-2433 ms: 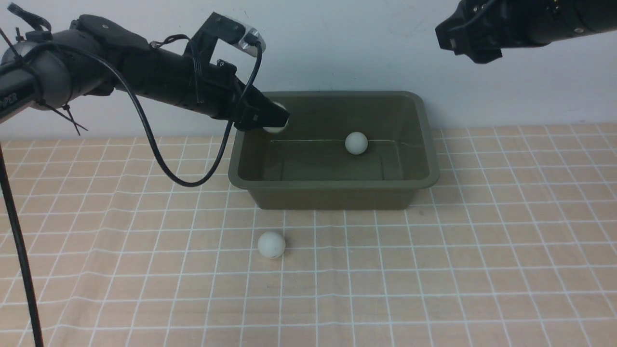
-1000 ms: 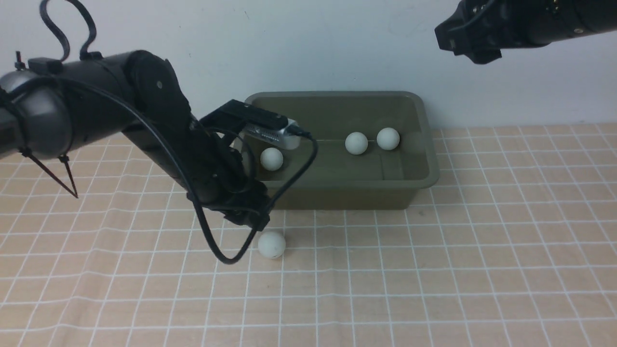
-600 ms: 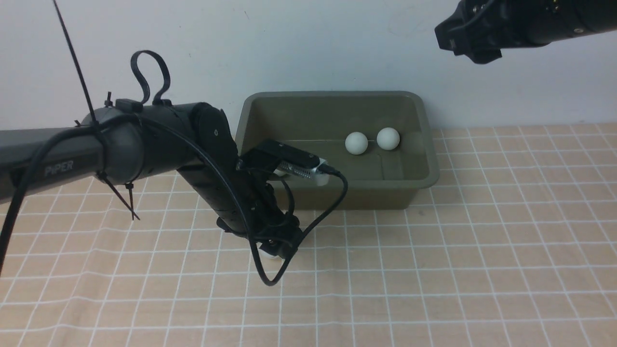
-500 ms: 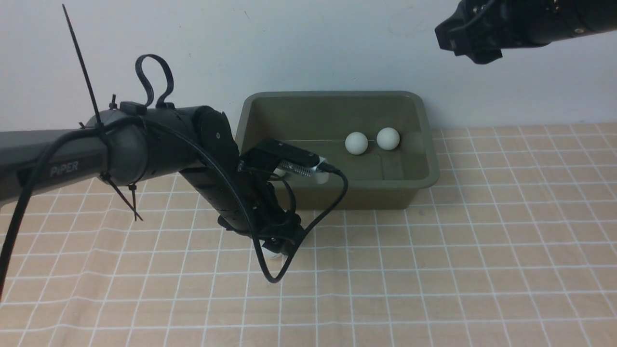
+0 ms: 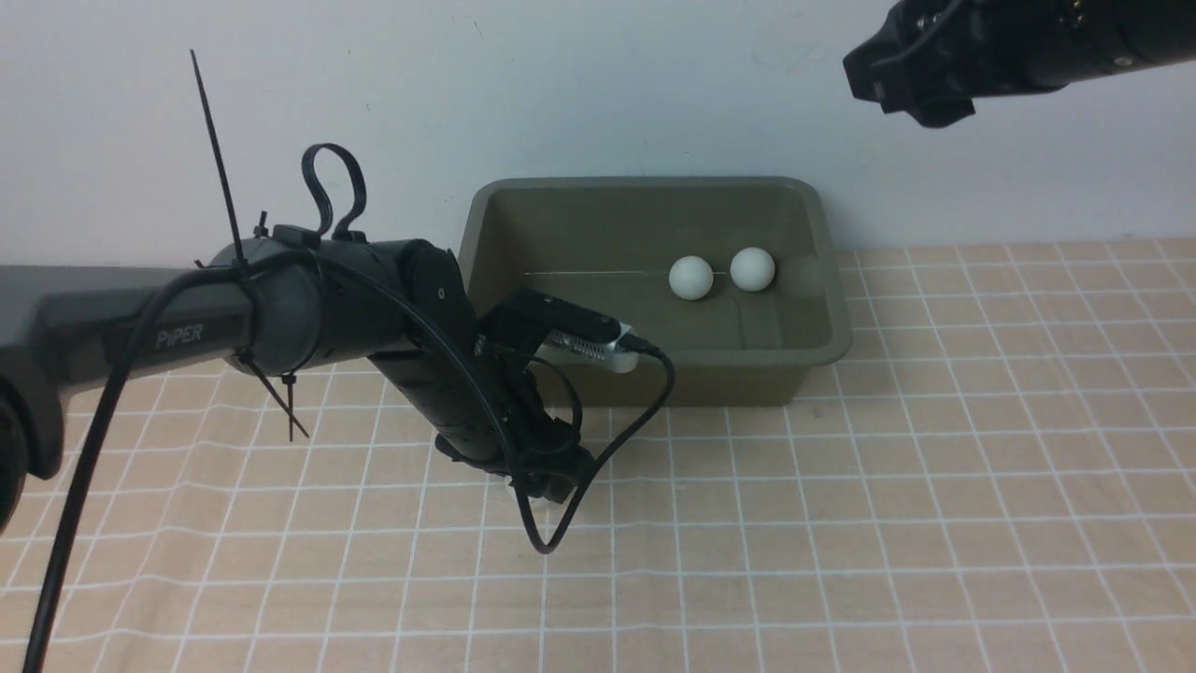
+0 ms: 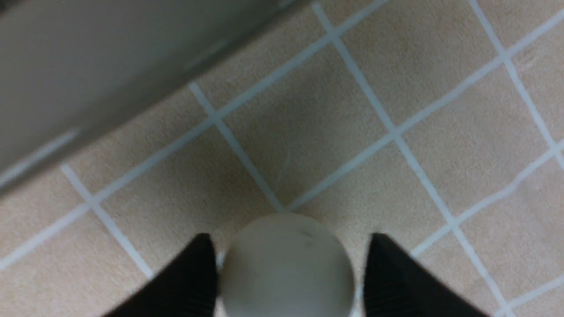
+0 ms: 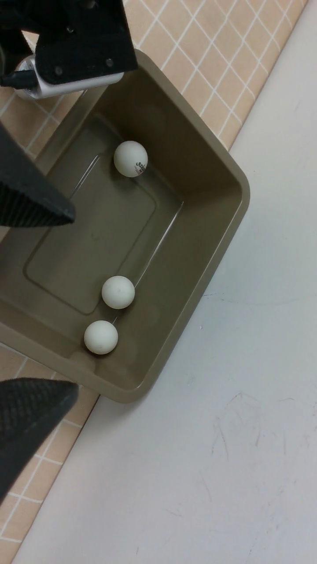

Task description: Put the table tennis balls into the box on the light coffee tablecloth.

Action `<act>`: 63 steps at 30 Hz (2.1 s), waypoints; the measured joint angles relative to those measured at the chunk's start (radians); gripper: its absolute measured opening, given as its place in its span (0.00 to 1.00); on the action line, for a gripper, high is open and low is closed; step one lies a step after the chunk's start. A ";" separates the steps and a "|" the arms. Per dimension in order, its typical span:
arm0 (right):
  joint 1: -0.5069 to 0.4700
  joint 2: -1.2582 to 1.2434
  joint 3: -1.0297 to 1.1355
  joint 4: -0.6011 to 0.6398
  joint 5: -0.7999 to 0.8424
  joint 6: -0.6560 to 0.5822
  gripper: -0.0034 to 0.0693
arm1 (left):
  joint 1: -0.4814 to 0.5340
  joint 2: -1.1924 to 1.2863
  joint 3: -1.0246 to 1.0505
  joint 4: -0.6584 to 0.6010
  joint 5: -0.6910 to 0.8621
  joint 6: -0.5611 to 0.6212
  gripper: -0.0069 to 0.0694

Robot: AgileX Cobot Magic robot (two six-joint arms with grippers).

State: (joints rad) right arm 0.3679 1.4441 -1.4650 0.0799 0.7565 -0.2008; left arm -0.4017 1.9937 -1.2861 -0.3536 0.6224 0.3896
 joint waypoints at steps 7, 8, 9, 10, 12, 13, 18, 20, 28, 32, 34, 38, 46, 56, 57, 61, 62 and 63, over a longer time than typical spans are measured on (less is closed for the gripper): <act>0.000 0.000 0.000 0.000 0.000 -0.004 0.64 | 0.000 -0.006 -0.022 -0.047 0.060 0.036 0.50; 0.000 0.000 0.000 0.000 0.000 -0.005 0.64 | 0.000 -0.012 -0.037 -0.076 0.092 0.069 0.50; 0.000 0.000 0.000 0.000 0.000 -0.005 0.64 | 0.000 -0.026 -0.068 -0.121 0.133 0.140 0.50; 0.000 0.000 0.000 0.000 0.000 -0.005 0.64 | 0.000 -0.029 -0.074 -0.129 0.147 0.152 0.50; 0.000 0.000 0.000 0.000 0.000 -0.005 0.64 | 0.000 -0.061 -0.149 -0.252 0.219 0.329 0.50; 0.000 0.000 0.000 0.000 0.000 -0.005 0.64 | 0.000 -0.071 -0.180 -0.299 0.241 0.394 0.50; 0.000 0.000 0.000 0.000 0.015 -0.006 0.64 | 0.023 -0.081 -0.273 -0.417 0.186 0.491 0.50; 0.000 0.000 0.000 0.000 0.022 -0.006 0.64 | 0.036 -0.081 -0.278 -0.416 0.140 0.477 0.50; 0.000 0.000 0.000 0.000 0.029 -0.006 0.64 | 0.133 -0.081 -0.280 -0.409 -0.096 0.546 0.50; 0.000 0.000 0.000 0.000 0.023 -0.006 0.64 | 0.137 -0.081 -0.280 -0.450 -0.108 0.612 0.57; 0.000 0.000 0.000 0.000 0.016 -0.006 0.64 | 0.136 -0.081 -0.282 -0.498 -0.103 0.635 0.66; 0.000 0.000 0.000 0.000 -0.014 -0.016 0.64 | 0.136 -0.090 -0.298 -0.560 -0.053 0.660 0.76; 0.000 -0.090 0.000 -0.003 -0.075 -0.057 0.64 | 0.170 -0.230 -0.308 -0.487 -0.037 0.671 0.76; 0.000 -0.480 0.225 -0.018 -0.151 -0.096 0.64 | 0.224 -0.305 -0.309 -0.476 -0.035 0.659 0.76; 0.000 -0.515 0.299 -0.020 -0.174 -0.099 0.64 | 0.225 -0.306 -0.309 -0.474 -0.035 0.659 0.76; 0.000 -0.661 0.595 -0.024 -0.362 -0.103 0.64 | 0.225 -0.306 -0.309 -0.474 -0.030 0.659 0.76; 0.000 -0.689 0.682 -0.023 -0.423 -0.103 0.64 | 0.225 -0.306 -0.309 -0.474 -0.030 0.659 0.76; 0.000 -0.724 0.763 -0.023 -0.482 -0.103 0.64 | 0.225 -0.306 -0.309 -0.474 -0.029 0.659 0.76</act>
State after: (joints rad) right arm 0.3679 0.7202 -0.7023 0.0564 0.2747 -0.3041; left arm -0.1763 1.6881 -1.5948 -0.8281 0.5936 1.0487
